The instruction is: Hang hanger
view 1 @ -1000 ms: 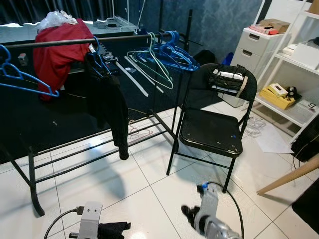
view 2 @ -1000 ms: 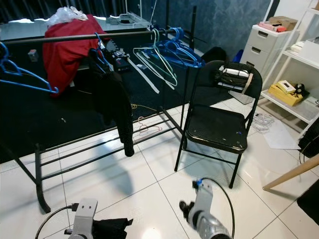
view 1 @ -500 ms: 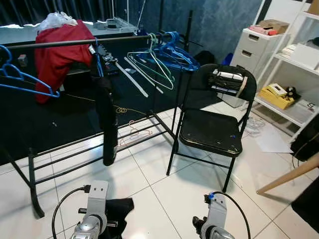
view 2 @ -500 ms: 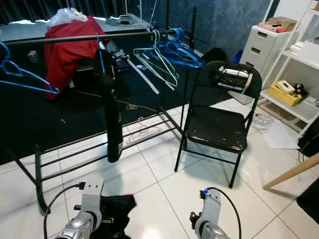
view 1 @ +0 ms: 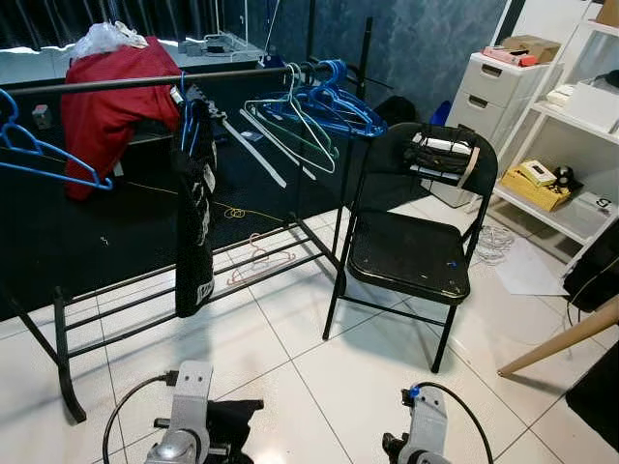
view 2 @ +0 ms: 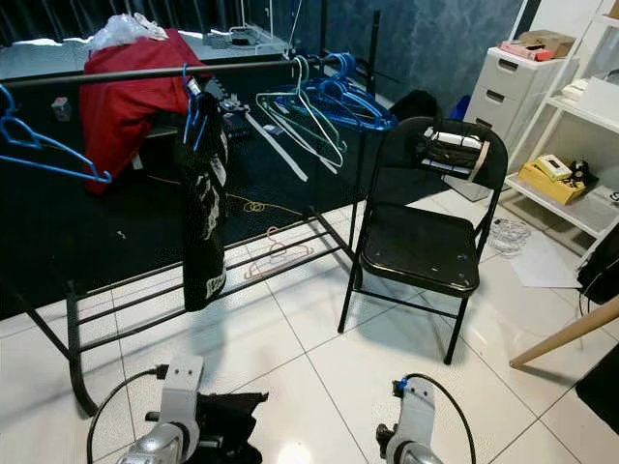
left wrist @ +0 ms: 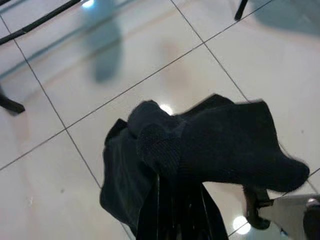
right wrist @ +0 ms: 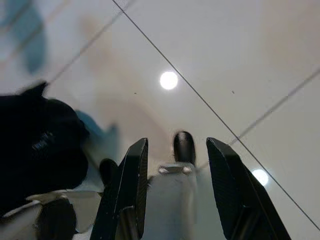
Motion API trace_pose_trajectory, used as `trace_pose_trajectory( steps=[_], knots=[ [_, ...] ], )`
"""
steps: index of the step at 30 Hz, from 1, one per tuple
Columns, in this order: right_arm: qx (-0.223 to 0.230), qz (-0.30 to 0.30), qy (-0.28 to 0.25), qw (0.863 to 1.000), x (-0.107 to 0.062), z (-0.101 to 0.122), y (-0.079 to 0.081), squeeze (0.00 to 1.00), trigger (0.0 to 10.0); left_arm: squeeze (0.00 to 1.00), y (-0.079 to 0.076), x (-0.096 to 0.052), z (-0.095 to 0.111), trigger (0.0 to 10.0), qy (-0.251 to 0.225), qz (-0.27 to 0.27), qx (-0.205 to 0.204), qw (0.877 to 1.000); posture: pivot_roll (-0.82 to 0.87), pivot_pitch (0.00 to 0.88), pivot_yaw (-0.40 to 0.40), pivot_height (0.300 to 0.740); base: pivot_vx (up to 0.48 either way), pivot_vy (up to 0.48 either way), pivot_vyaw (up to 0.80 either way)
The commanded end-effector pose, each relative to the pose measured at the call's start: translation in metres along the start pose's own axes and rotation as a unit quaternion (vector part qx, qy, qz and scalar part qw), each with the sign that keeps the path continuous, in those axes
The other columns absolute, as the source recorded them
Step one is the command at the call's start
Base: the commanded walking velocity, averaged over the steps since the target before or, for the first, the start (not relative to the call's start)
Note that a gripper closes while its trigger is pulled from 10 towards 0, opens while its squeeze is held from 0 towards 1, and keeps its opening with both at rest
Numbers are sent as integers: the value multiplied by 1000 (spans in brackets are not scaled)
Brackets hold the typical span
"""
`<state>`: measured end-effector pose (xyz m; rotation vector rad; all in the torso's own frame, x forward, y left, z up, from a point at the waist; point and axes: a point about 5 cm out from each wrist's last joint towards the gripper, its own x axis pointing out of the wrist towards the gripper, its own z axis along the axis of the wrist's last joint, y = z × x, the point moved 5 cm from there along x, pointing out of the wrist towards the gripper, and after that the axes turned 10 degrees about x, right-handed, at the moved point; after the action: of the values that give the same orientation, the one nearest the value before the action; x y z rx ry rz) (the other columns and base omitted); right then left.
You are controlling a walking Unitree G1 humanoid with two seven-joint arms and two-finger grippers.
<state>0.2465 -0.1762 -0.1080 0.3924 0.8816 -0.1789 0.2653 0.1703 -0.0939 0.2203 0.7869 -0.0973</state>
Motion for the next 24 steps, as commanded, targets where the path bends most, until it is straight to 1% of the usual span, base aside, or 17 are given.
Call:
trace_pose_trajectory(
  steps=[1, 2, 3, 4, 5, 7, 8, 10, 12, 13, 15, 18, 19, 20, 21, 23, 24],
  knots=[
    [-8, 20, -19, 1000, 2, 15, 12, 0, 10000, 0, 12, 0, 1, 10000, 4, 12, 2, 1000, -23, 0, -27, 740, 0, 0, 0],
    [-8, 20, -19, 1000, 2, 15, 12, 0, 10000, 0, 12, 0, 1, 10000, 4, 12, 2, 1000, -23, 0, -27, 740, 0, 0, 0],
    [-4, 48, -37, 998, 4, 33, 26, 0, 10000, 0, 19, 1, 9, 10000, -10, 11, -2, 1000, -25, 0, -16, 740, 0, 0, 0],
    [-4, 48, -37, 998, 4, 33, 26, 0, 10000, 0, 19, 1, 9, 10000, -10, 11, -2, 1000, -25, 0, -16, 740, 0, 0, 0],
    [-2, 67, -49, 997, 4, 44, 36, 0, 10000, 0, 24, 1, 15, 10000, -20, 9, -5, 1000, -36, 0, -4, 740, 0, 0, 0],
    [-2, 67, -49, 997, 4, 44, 36, 0, 10000, 0, 24, 1, 15, 10000, -20, 9, -5, 1000, -36, 0, -4, 740, 0, 0, 0],
    [1, 70, -66, 995, 4, 53, 40, 0, 10000, 0, 30, 2, 24, 10000, -39, 16, -60, 997, -71, 0, 14, 740, 0, 0, 0],
    [-14, 78, -99, 992, 2, 66, 48, 0, 10000, 0, 38, 2, 41, 10000, -71, 28, -118, 990, -93, 0, 39, 740, 0, 0, 0],
    [-14, 78, -99, 992, 2, 66, 48, 0, 10000, 0, 38, 2, 41, 10000, -71, 28, -118, 990, -93, 0, 39, 740, 0, 0, 0],
    [-10, 78, -118, 990, 1, 74, 49, 0, 10000, 0, 42, 2, 49, 10000, -80, 40, -152, 984, -93, 0, 39, 740, 0, 0, 0],
    [-23, 84, -128, 988, 0, 80, 52, 0, 10000, 0, 42, 3, 60, 10000, -100, 38, -149, 983, -114, 0, 37, 740, 0, 0, 0],
    [-23, 84, -128, 988, 0, 80, 52, 0, 10000, 0, 42, 3, 60, 10000, -100, 38, -149, 983, -114, 0, 37, 740, 0, 0, 0],
    [-23, 91, -147, 985, -2, 90, 52, 0, 10000, 0, 39, 3, 71, 10000, -118, 35, -155, 980, -90, 0, -8, 740, 0, 0, 0],
    [-23, 91, -147, 985, -2, 90, 52, 0, 10000, 0, 39, 3, 71, 10000, -118, 35, -155, 980, -90, 0, -8, 740, 0, 0, 0],
    [-9, 92, -161, 983, -4, 96, 45, 0, 10000, 0, 35, 2, 77, 10000, -129, 40, -143, 981, -55, 0, -47, 740, 0, 0, 0],
    [43, 74, -192, 978, -8, 107, 26, 0, 10000, 0, 26, 2, 78, 10000, -134, 40, -114, 984, -62, 0, -46, 740, 0, 0, 0],
    [43, 74, -192, 978, -8, 107, 26, 0, 10000, 0, 26, 2, 78, 10000, -134, 40, -114, 984, -62, 0, -46, 740, 0, 0, 0]
  ],
)
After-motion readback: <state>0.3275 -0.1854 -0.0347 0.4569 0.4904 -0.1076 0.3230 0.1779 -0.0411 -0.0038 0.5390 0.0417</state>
